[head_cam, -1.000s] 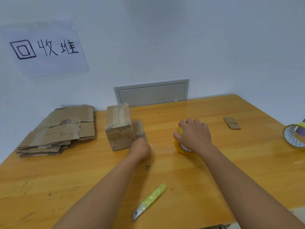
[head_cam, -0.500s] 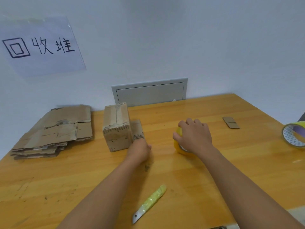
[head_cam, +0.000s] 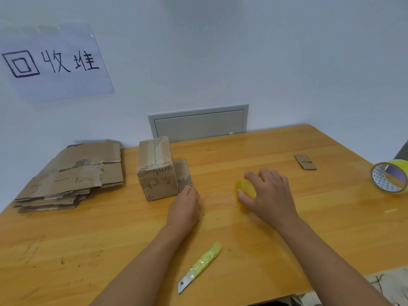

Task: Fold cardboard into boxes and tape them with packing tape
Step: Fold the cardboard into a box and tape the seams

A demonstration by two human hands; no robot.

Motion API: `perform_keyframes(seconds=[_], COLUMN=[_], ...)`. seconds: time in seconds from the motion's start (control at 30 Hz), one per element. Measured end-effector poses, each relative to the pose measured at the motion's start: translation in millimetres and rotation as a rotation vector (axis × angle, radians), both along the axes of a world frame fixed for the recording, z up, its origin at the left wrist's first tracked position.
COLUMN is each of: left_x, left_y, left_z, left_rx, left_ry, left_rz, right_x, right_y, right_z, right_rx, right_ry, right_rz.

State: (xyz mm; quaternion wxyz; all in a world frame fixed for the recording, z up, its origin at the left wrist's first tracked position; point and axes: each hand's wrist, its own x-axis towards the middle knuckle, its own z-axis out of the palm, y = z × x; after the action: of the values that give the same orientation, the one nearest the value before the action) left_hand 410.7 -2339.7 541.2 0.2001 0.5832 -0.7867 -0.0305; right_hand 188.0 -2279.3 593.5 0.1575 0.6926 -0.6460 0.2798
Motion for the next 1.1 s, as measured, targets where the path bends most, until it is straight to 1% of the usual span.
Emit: perform_keyframes(seconds=[0.07,0.17,0.37,0.43,0.53,0.57,0.63,0.7,0.73,0.8,0.9,0.93,1.03,1.1], left_x=[-0.1,0.8,-1.6,-3.7,9.8,18.4,39.2,55.8,62.4,76.1,96.8,102.5,119.5,134.2], left_y=[3.9,10.1,19.7,27.5,32.6,31.3,32.5,39.8,44.1,52.6,61.7,64.5,66.4,63.0], left_z=[-5.2,-10.4,-3.7,8.1,52.8,68.9,93.2,105.8,109.8,113.4,121.3,124.3,122.7,120.8], left_rx=[-0.140,-0.331,-0.555,-0.604,-0.548,-0.472,-0.236,-0.036,0.028,0.096,0.121,0.121,0.085,0.048], left_ry=[0.020,0.002,-0.023,0.023,0.263,0.326,0.461,0.636,0.696,0.794,0.993,0.988,0.802,0.808], left_rz=[-0.064,-0.144,-0.220,-0.211,-0.133,-0.091,-0.079,-0.081,-0.056,0.001,0.023,0.045,0.153,0.187], right_x=[0.4,0.0,1.0,2.3,0.8,-0.2,1.2,9.4,14.9,26.4,43.5,49.5,66.6,75.5], right_y=[6.4,11.9,16.0,18.9,20.5,18.4,12.9,7.9,5.6,1.8,-2.8,-4.2,-8.1,-12.2], right_z=[-5.2,-13.4,-22.2,-19.7,0.3,9.6,26.8,39.3,43.0,47.2,49.9,51.0,54.9,57.6], right_rx=[-0.070,-0.134,-0.218,-0.257,-0.322,-0.330,-0.332,-0.322,-0.307,-0.272,-0.234,-0.221,-0.188,-0.170], right_ry=[0.016,0.030,0.017,-0.021,-0.134,-0.177,-0.267,-0.345,-0.381,-0.447,-0.502,-0.522,-0.577,-0.589], right_rz=[0.015,0.033,0.075,0.100,0.123,0.132,0.182,0.238,0.261,0.299,0.343,0.358,0.397,0.417])
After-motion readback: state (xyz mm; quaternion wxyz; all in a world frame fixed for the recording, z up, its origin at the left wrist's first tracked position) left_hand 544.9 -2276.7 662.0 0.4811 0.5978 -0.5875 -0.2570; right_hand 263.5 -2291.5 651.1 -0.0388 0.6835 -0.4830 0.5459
